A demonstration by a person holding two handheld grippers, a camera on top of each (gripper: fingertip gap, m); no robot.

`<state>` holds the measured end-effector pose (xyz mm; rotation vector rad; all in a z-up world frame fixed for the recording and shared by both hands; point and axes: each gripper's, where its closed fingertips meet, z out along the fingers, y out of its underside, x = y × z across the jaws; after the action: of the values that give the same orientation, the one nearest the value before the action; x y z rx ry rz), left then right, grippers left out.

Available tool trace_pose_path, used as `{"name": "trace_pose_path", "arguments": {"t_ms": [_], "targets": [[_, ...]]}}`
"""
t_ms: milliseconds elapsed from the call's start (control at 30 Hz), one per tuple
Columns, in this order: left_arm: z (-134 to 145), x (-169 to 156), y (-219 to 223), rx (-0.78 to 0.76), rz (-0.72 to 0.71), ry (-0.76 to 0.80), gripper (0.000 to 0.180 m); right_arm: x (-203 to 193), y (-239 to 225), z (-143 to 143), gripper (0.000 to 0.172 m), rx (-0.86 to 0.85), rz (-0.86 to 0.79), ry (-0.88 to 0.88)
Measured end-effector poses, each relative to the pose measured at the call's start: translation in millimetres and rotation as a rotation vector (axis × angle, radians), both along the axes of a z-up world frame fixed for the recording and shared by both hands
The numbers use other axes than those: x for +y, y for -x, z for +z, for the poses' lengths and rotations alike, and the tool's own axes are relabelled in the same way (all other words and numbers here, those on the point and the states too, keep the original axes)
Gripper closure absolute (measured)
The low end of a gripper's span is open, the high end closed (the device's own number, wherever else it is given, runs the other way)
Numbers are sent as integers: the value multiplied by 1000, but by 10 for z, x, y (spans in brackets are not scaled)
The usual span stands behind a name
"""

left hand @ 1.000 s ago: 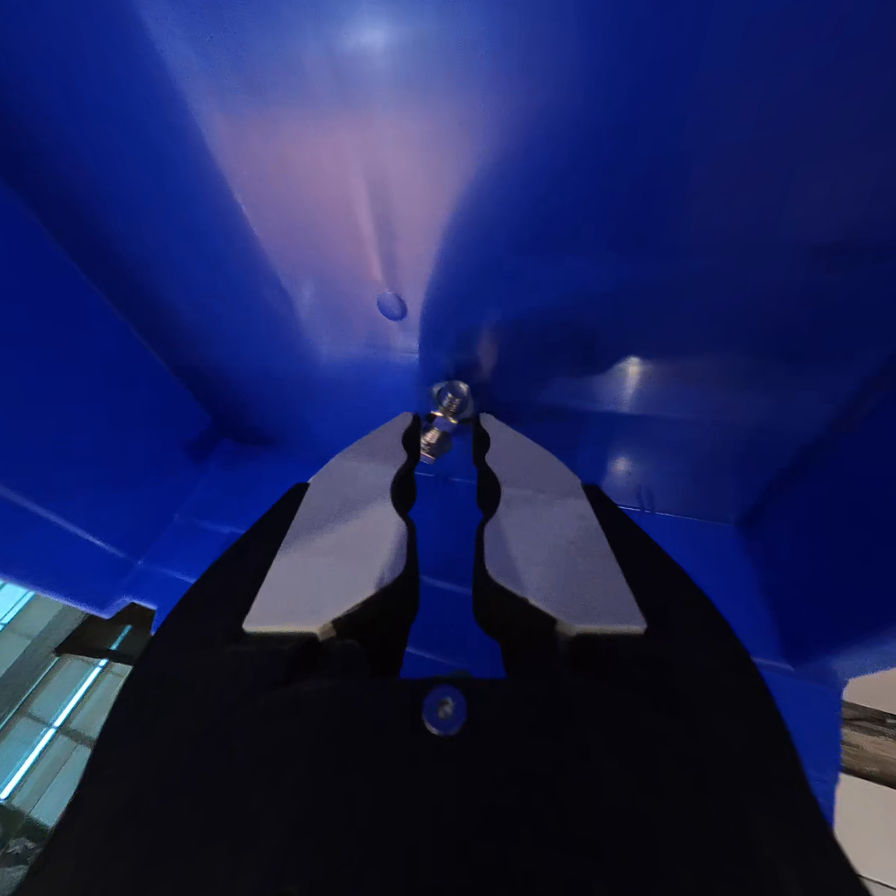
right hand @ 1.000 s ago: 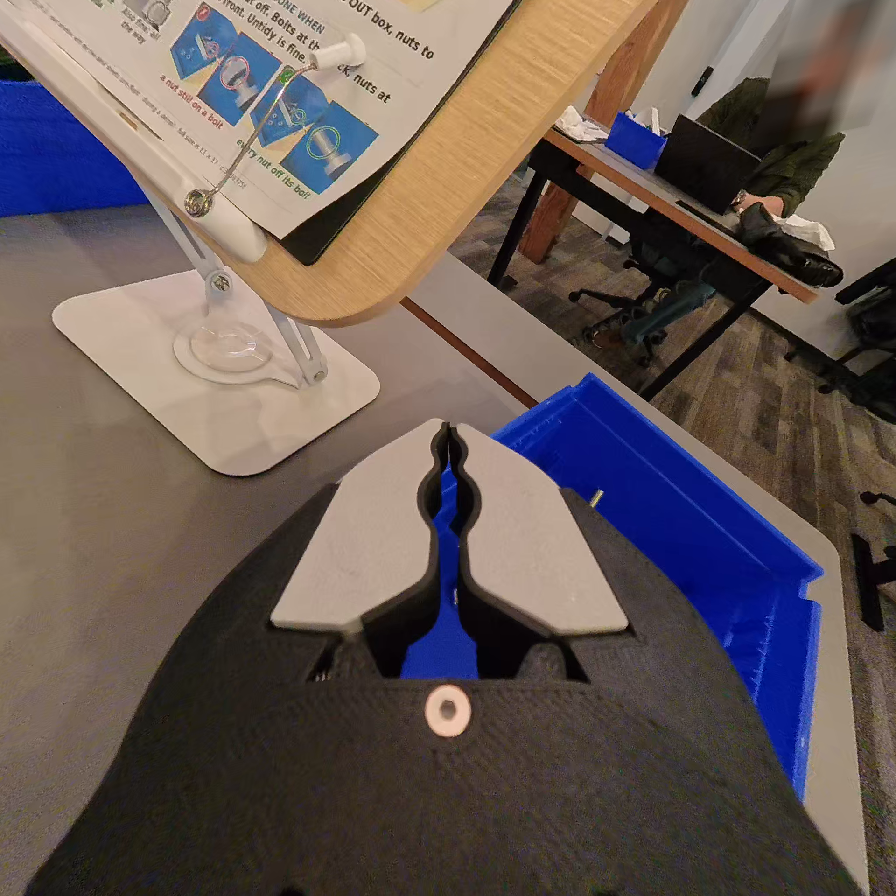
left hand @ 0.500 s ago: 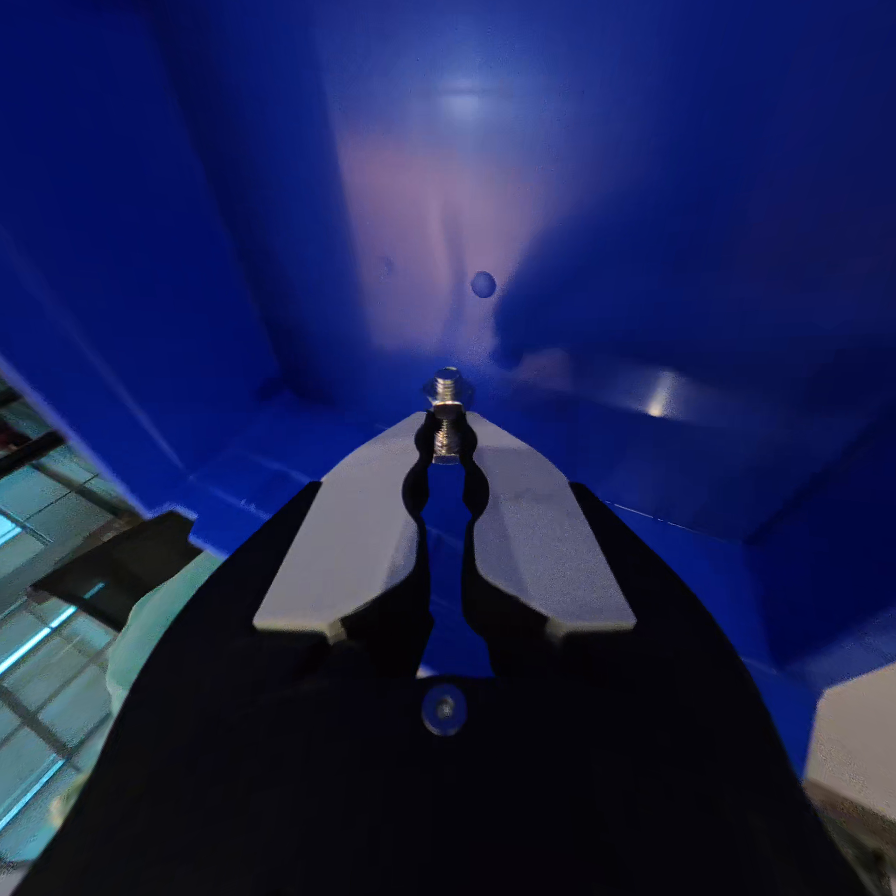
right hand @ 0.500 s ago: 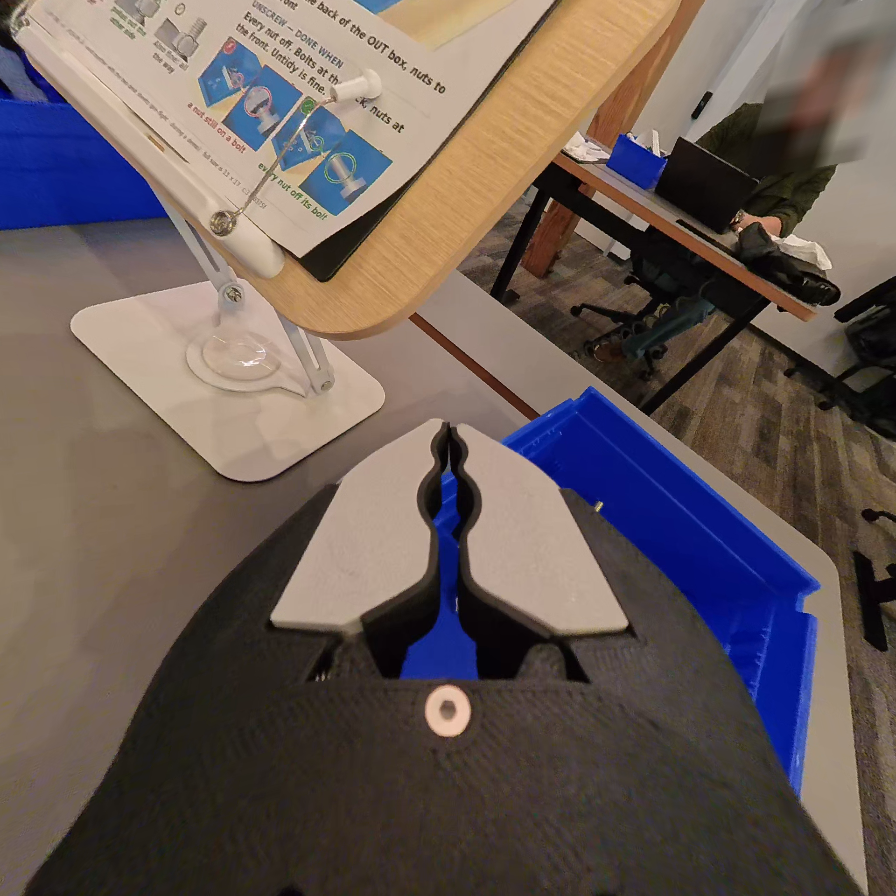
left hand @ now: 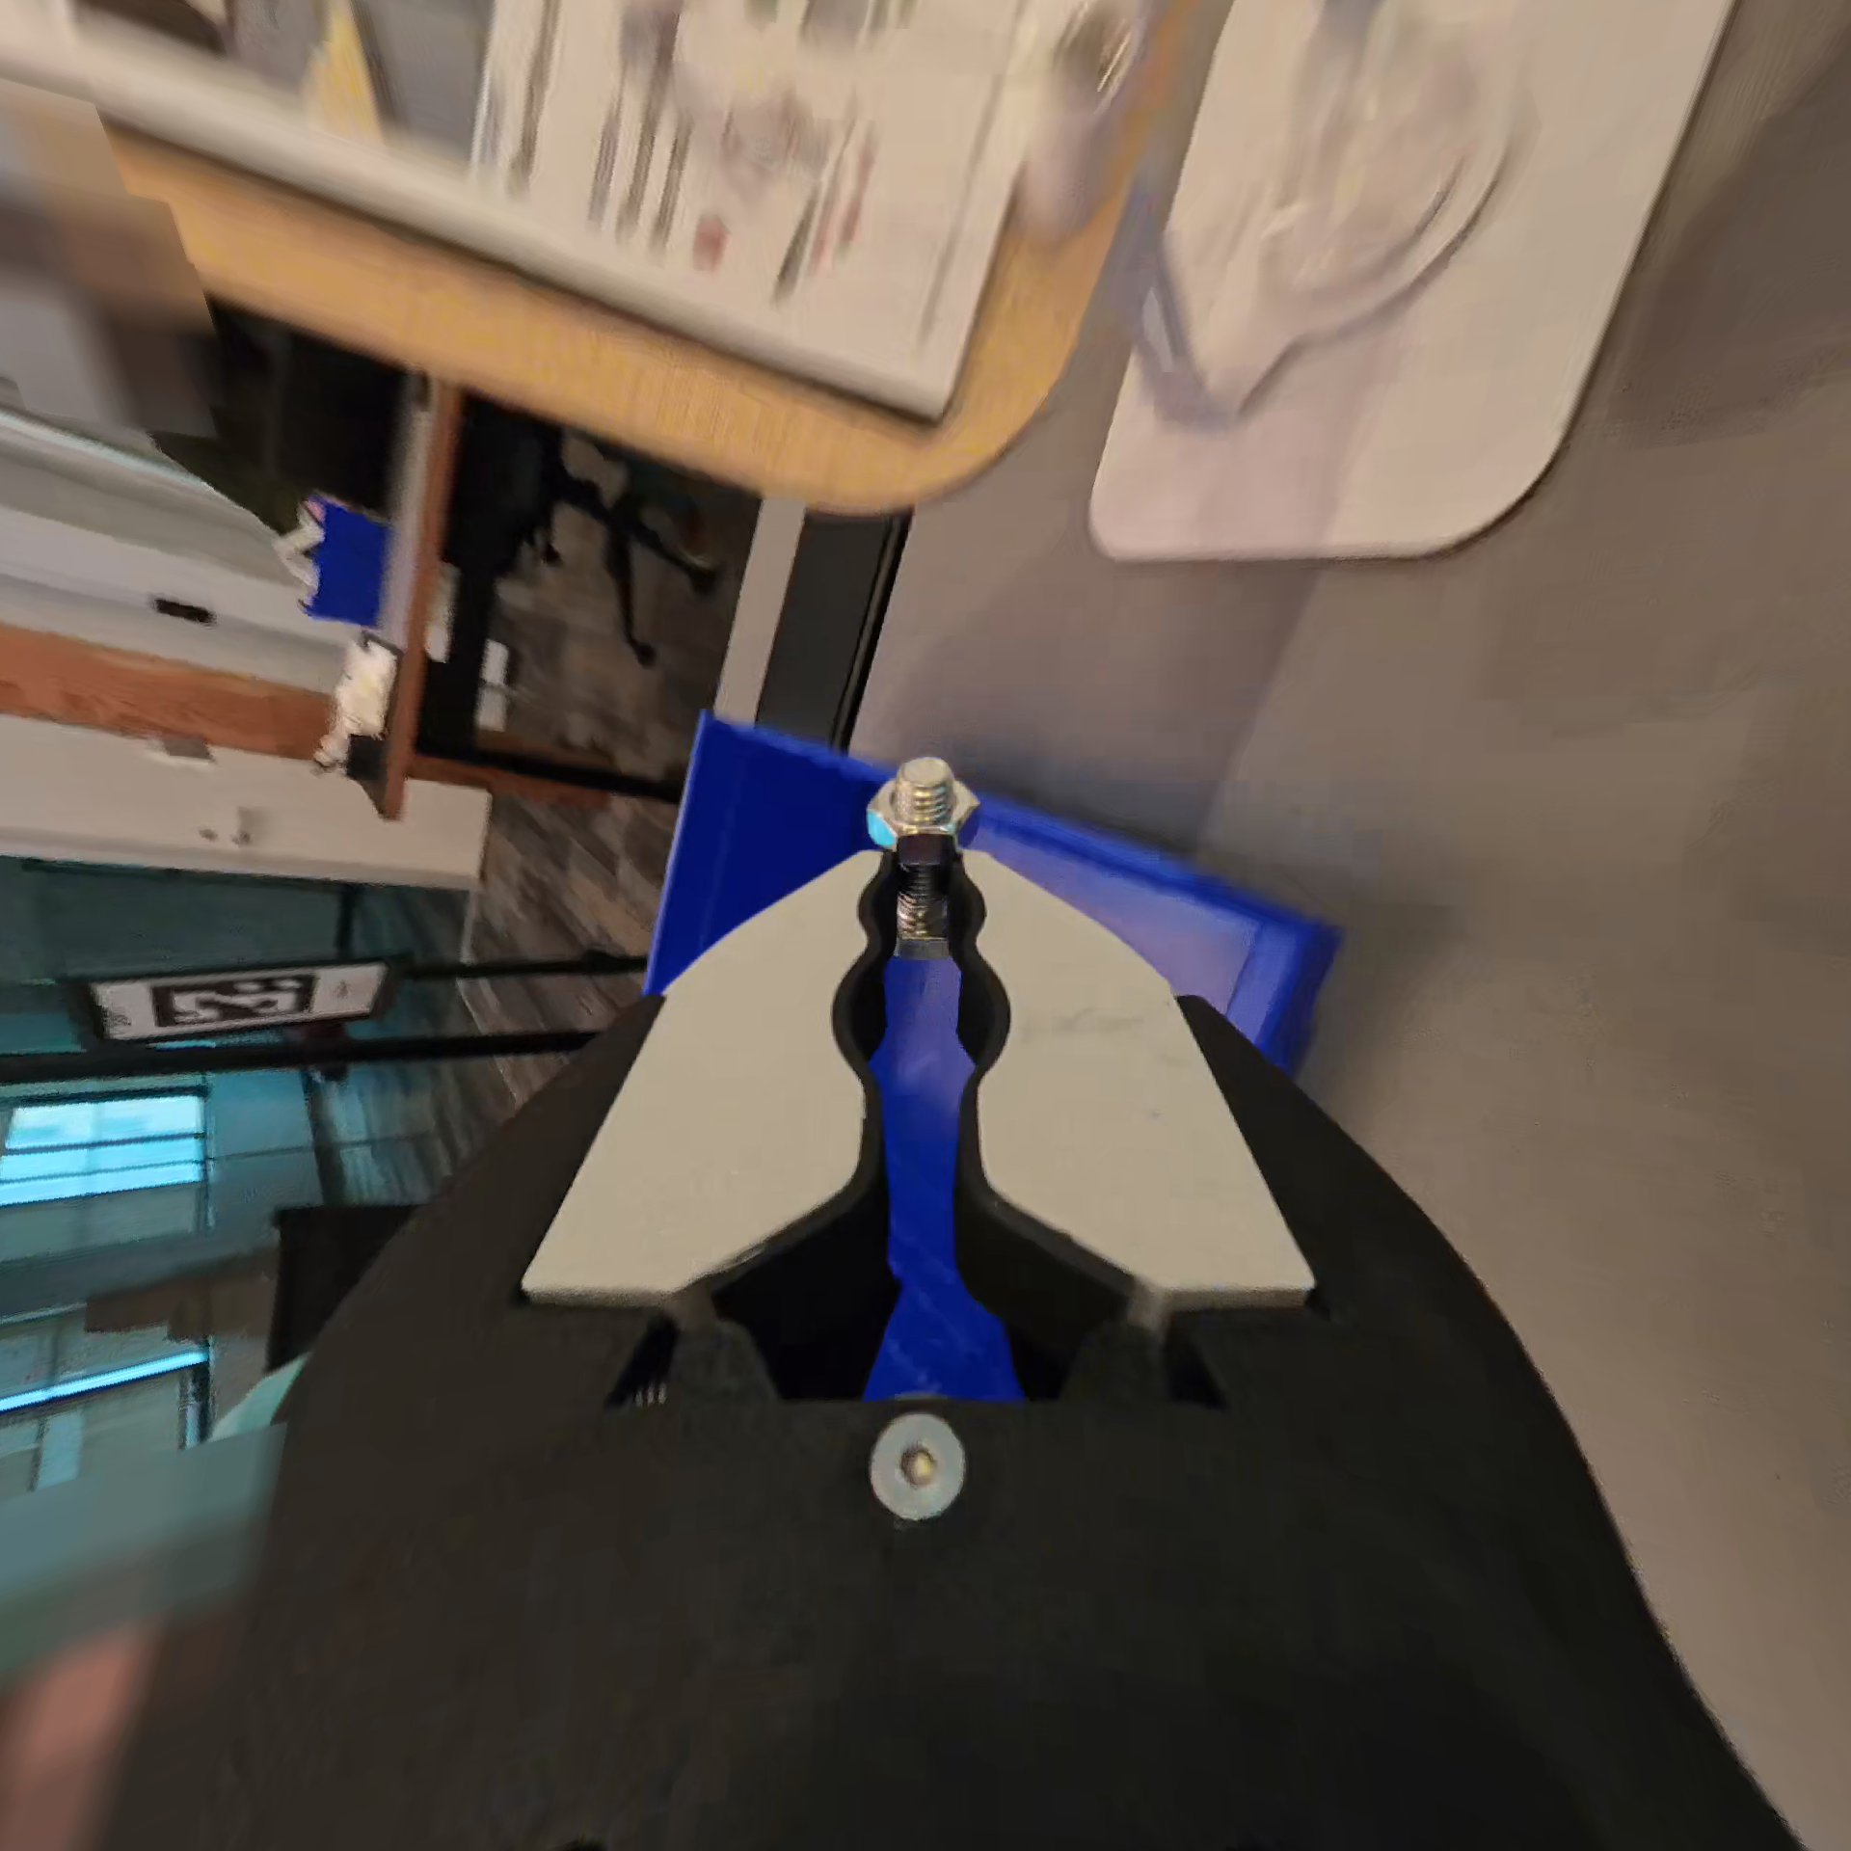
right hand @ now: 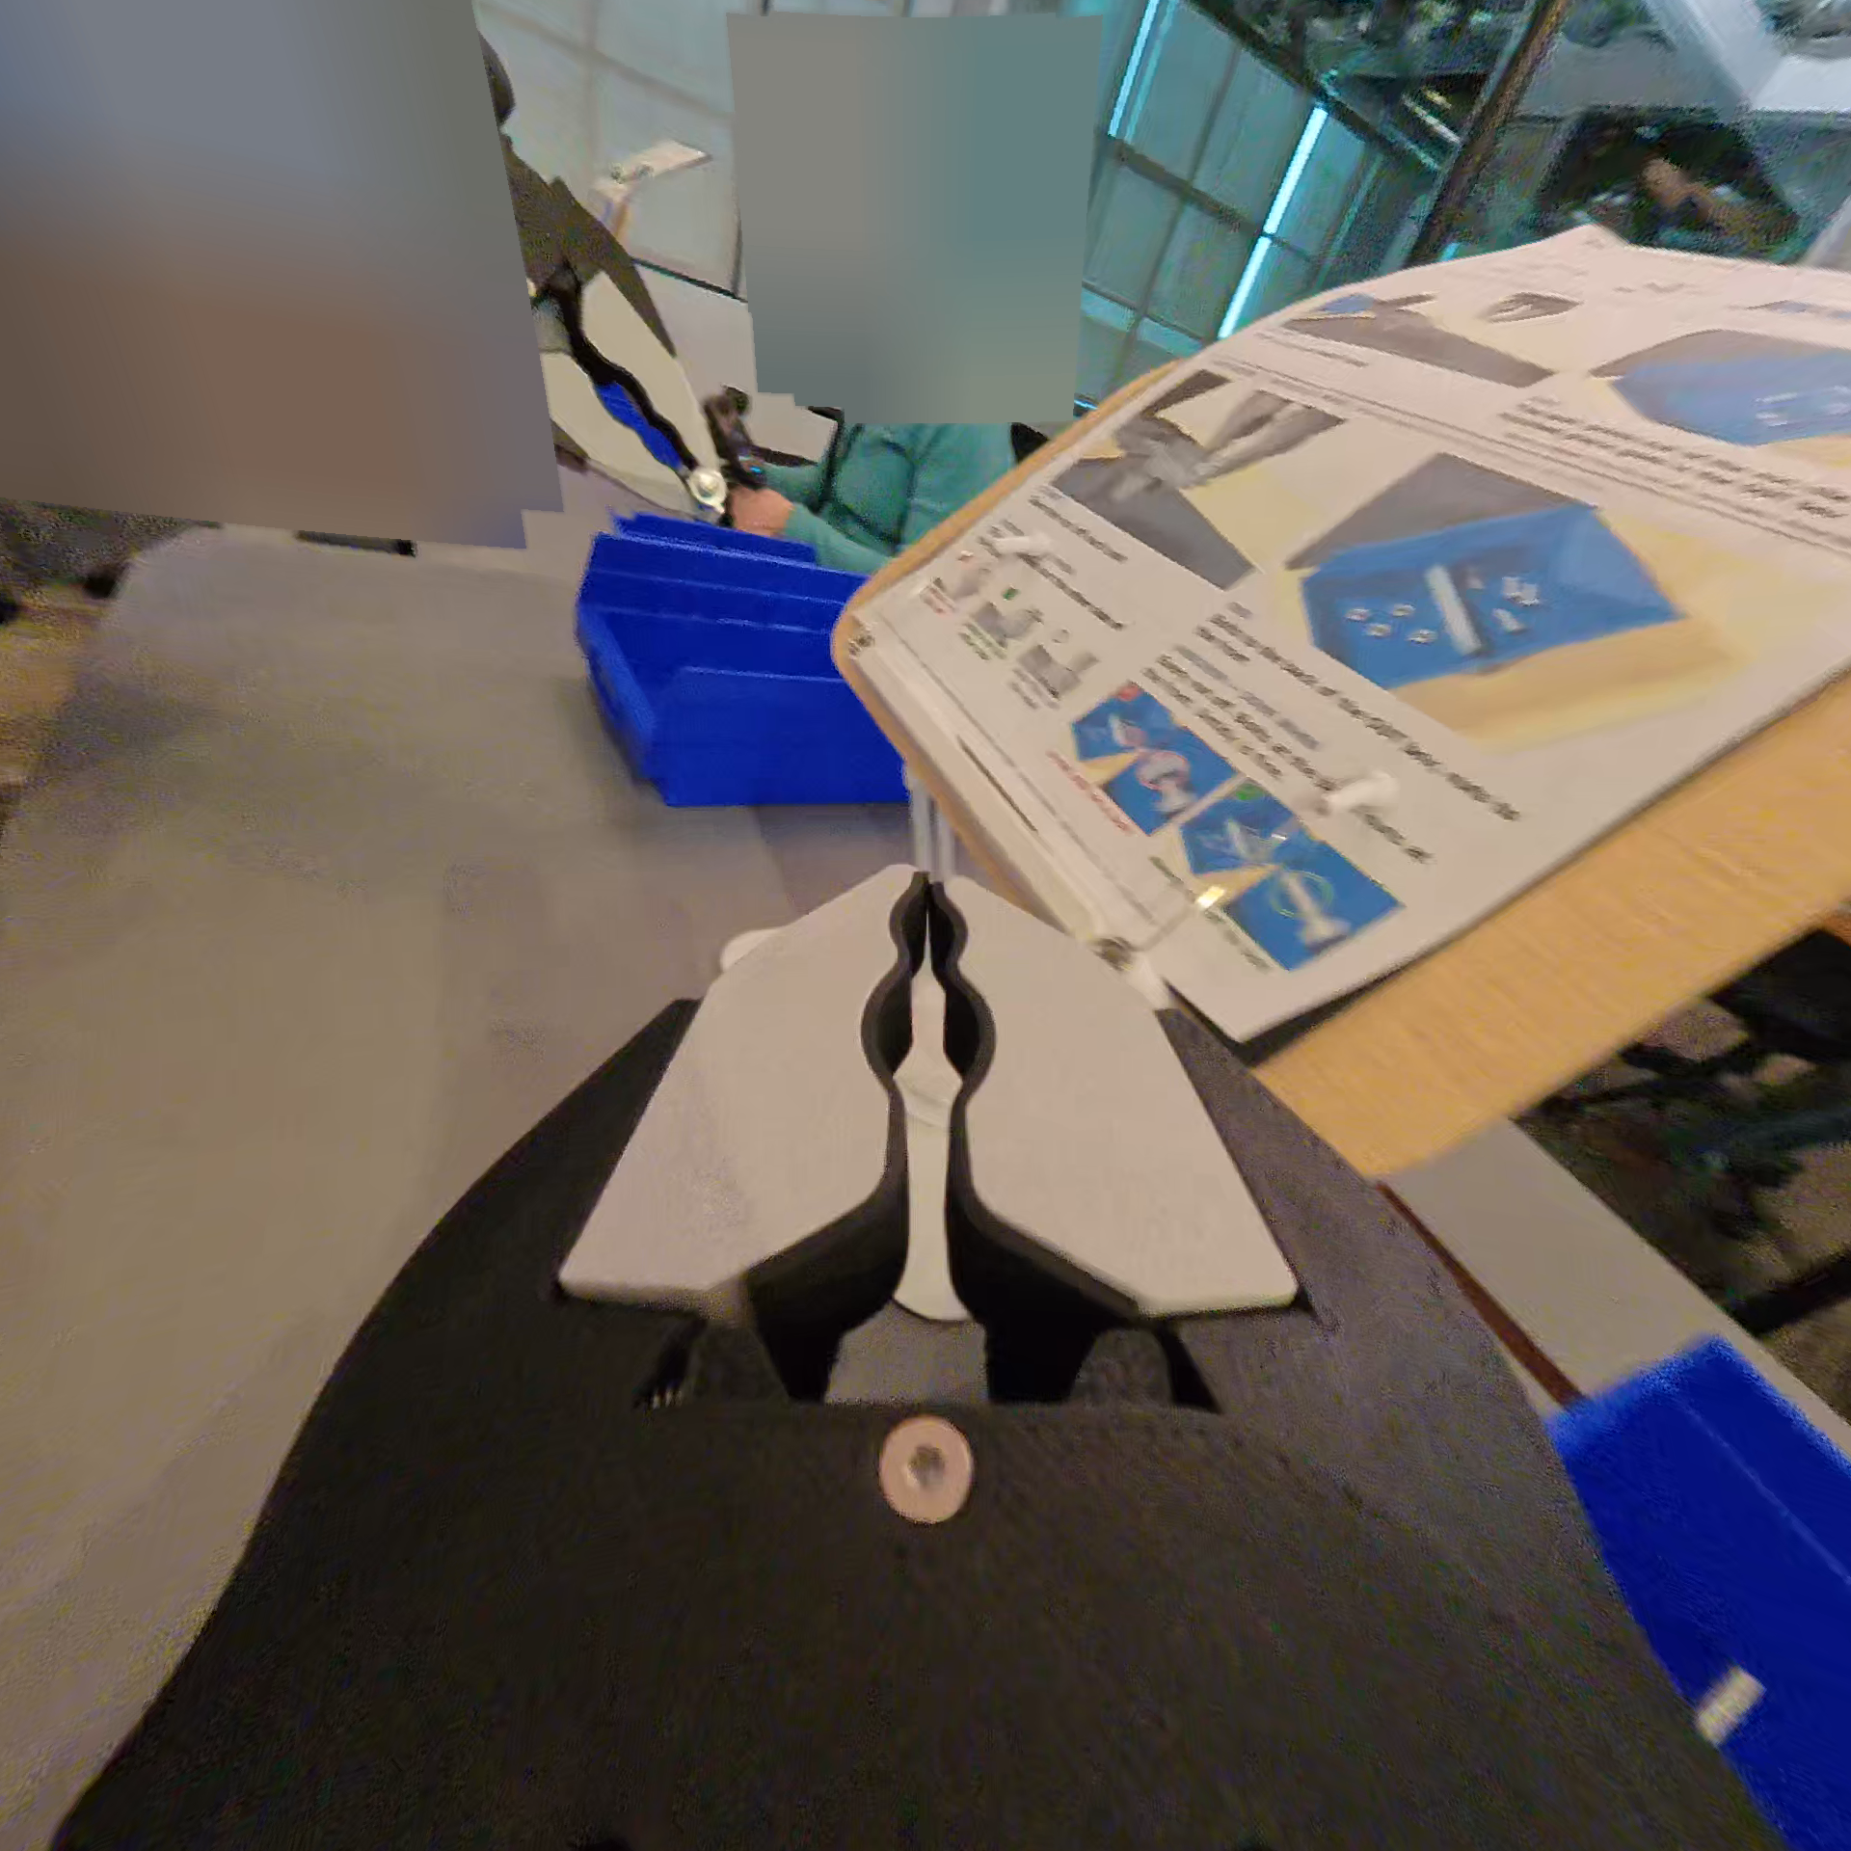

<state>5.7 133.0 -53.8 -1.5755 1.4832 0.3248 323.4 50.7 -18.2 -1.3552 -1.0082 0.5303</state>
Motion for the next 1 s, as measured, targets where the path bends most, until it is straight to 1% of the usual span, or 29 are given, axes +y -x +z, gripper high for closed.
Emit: {"name": "trace_pose_path", "arguments": {"t_ms": [67,167,233,300,333,500,633,833,1000], "targets": [[-29,-232,-375,-14,-38,-64,171,-65,340,-105,170,43,74,107],[-220,-490,-961,-49,-115,-86,171,-109,812,-368,163,70,151,283],[-376,-547,-1242,-16,-137,-132,171,-114,1051,-555,153,66,176,362],[-482,-520,-1414,35,-129,-194,171,-84,1185,-695,150,75,169,406],[-535,-515,-1490,40,-129,-188,172,-53,1212,-735,148,89,156,413],[-645,-424,-1698,96,-108,-241,172,89,1197,-832,143,149,111,472],[-697,-460,-1873,147,-150,-276,172,180,1191,-953,143,120,54,478],[-675,-441,-2003,189,-145,-323,172,221,1140,-952,145,134,42,474],[-711,-448,-2040,220,-163,-354,171,240,1120,-976,145,226,85,579]]}}
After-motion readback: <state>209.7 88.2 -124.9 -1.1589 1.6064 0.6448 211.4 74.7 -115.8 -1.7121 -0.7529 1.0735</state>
